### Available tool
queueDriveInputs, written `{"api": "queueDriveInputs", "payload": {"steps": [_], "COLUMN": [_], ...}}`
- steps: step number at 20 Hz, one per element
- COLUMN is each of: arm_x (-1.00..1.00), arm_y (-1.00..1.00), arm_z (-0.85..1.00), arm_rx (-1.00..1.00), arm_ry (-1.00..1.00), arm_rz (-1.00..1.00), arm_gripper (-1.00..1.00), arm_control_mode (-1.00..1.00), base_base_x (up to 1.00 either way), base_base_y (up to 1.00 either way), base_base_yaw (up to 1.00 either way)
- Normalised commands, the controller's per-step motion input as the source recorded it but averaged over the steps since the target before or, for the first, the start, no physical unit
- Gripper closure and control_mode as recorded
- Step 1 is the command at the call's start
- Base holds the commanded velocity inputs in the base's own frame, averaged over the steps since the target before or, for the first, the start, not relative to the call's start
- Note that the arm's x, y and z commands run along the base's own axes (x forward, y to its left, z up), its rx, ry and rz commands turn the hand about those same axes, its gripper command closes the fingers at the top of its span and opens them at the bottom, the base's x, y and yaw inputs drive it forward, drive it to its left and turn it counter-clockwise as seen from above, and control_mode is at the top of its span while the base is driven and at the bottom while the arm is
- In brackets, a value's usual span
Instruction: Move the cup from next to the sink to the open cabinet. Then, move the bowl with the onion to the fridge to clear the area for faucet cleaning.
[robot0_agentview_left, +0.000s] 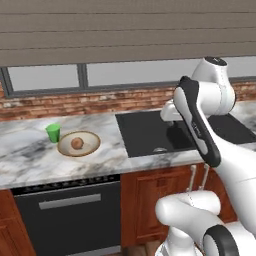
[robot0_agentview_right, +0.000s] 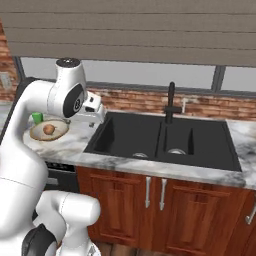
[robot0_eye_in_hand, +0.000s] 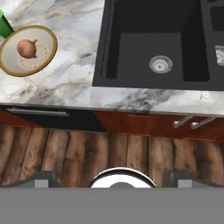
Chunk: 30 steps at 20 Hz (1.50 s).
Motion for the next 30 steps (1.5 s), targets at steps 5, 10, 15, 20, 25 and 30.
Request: {"api": "queueDriveInputs", "payload": {"steps": [5, 10, 15, 20, 25, 30], "arm_x": [0.00, 0.00, 0.54, 1.00, 0.89, 0.79], "arm_y": [0.00, 0.00, 0.00, 0.10, 0.18, 0.15], "arm_z": [0.00, 0.00, -0.23, -0.78, -0.84, -0.69], "arm_rx": [0.00, 0.00, 0.00, 0.00, 0.06, 0.08], "arm_ry": [0.00, 0.00, 0.00, 0.14, 0.10, 0.01], "arm_rz": [0.00, 0.00, 0.00, 0.00, 0.00, 0.00], "arm_gripper": [-1.00, -1.00, -1.00, -1.00, -1.00, -1.00], "arm_control_mode": [1.00, 1.00, -1.00, -1.00, -1.00, -1.00], "base_base_x": [0.19, 0.21, 0.12, 0.00, 0.00, 0.00], "base_base_y": [0.97, 0.44, 0.00, 0.00, 0.00, 0.00], "base_base_yaw": [0.00, 0.00, 0.00, 0.00, 0.00, 0.00]}}
